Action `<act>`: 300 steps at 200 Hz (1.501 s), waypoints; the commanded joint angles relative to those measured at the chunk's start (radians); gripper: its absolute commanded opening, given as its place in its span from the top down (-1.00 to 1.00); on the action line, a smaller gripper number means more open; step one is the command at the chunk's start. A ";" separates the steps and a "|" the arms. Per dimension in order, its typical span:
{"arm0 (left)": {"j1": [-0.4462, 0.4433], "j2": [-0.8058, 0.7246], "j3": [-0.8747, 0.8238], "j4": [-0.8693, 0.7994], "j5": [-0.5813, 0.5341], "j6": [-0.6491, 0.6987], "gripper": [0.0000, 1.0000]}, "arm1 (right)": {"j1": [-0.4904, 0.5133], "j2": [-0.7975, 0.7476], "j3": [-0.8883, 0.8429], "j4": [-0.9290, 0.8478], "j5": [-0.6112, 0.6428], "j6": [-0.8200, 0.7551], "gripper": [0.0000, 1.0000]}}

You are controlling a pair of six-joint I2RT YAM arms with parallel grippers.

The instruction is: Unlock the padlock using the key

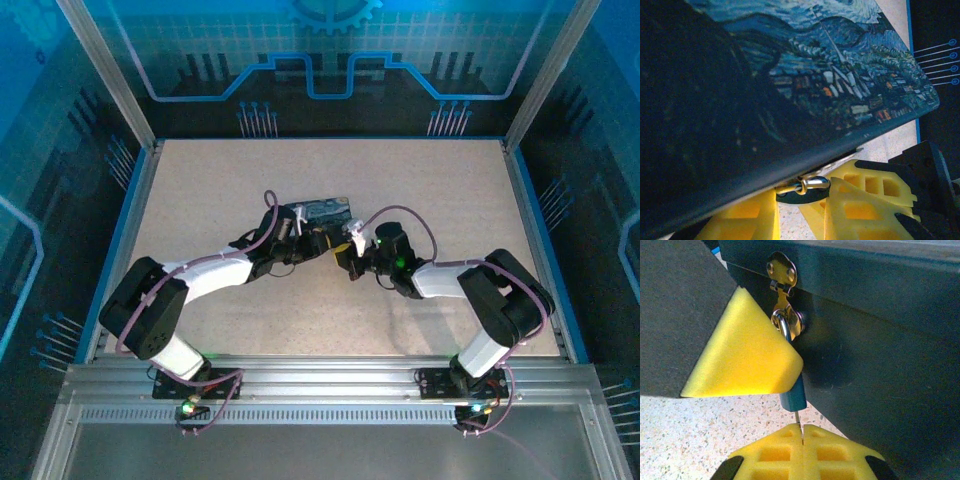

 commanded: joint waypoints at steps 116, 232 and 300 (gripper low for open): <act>-0.018 0.003 0.016 0.042 0.123 -0.031 0.51 | -0.043 -0.017 0.059 0.049 -0.024 0.014 1.00; -0.019 0.144 0.033 0.122 0.174 -0.080 0.47 | -0.041 0.029 -0.014 0.058 0.020 0.143 1.00; -0.017 0.138 0.024 0.115 0.155 -0.071 0.14 | -0.028 0.059 -0.036 0.043 0.048 0.201 1.00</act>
